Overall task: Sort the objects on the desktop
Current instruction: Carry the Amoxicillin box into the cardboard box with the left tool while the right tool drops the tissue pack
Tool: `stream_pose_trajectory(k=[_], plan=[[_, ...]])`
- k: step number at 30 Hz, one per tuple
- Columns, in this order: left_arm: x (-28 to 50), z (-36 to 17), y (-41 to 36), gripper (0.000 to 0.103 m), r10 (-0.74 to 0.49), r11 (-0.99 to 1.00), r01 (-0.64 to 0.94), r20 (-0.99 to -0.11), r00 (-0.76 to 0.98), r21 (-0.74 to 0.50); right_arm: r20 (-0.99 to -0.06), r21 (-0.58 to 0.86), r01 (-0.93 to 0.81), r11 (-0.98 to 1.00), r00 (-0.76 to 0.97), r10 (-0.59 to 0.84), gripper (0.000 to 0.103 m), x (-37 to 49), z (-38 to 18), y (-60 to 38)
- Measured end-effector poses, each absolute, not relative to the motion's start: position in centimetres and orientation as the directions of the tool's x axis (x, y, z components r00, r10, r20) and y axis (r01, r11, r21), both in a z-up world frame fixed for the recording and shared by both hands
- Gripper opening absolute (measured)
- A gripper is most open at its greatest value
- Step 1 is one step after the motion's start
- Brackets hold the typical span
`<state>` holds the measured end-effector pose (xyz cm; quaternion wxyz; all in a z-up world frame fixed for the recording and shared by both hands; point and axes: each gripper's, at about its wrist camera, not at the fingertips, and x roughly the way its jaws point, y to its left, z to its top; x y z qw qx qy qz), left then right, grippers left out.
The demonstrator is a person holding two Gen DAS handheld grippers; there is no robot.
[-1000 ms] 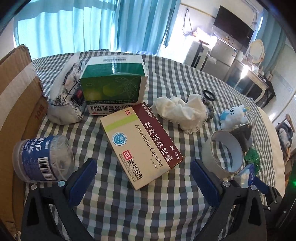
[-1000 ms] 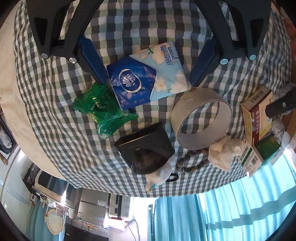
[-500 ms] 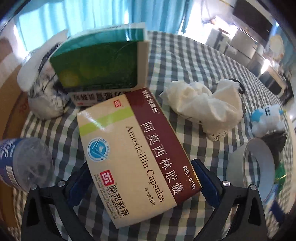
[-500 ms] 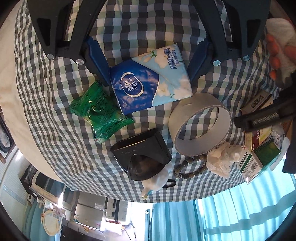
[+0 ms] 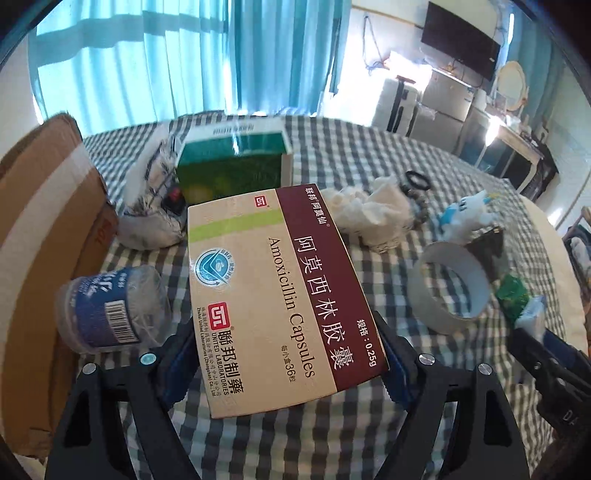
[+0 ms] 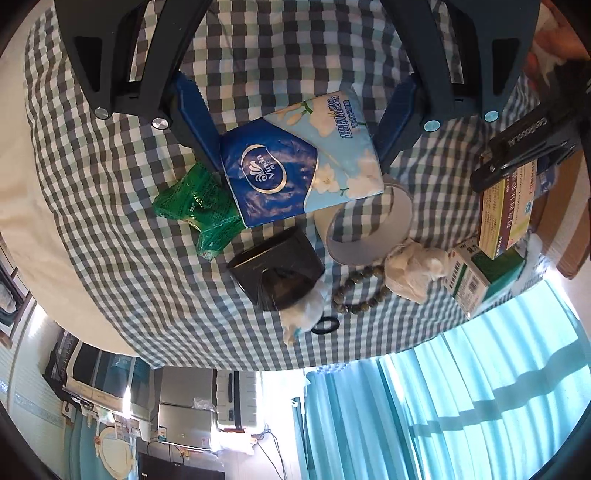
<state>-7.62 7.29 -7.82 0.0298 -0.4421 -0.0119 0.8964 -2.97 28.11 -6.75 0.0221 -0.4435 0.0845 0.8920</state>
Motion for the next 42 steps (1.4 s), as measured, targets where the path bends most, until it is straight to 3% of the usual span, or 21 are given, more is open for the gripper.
stream_pose_trajectory(k=[13,20,31,42], plan=[[-4.6,-1.5,7.1,0.085,0.12,-0.992,-0.111,-0.752,-0.648,-0.062,-0.728,0.122,-0.104,-0.987,-0.685,-0.018,0.08,1.1,0.4,26.6],[-3.2,4.6,3.6,0.085,0.157,-0.987,-0.134,-0.698,-0.698,-0.088,-0.684,0.125,-0.049,-0.991,-0.728,-0.05,0.08,1.8,5.5,22.3],[-3.1,12.5,-6.4,0.085,0.129,-0.992,-0.093,-0.643,-0.755,-0.089,-0.6,0.092,0.086,-0.992,-0.79,-0.124,0.08,1.7,13.3,11.8],[-2.2,11.5,-19.0,0.085,0.025,-0.998,0.023,-0.66,-0.751,-0.064,-0.588,0.104,0.254,-0.961,-0.764,-0.266,0.08,0.3,14.3,-1.5]])
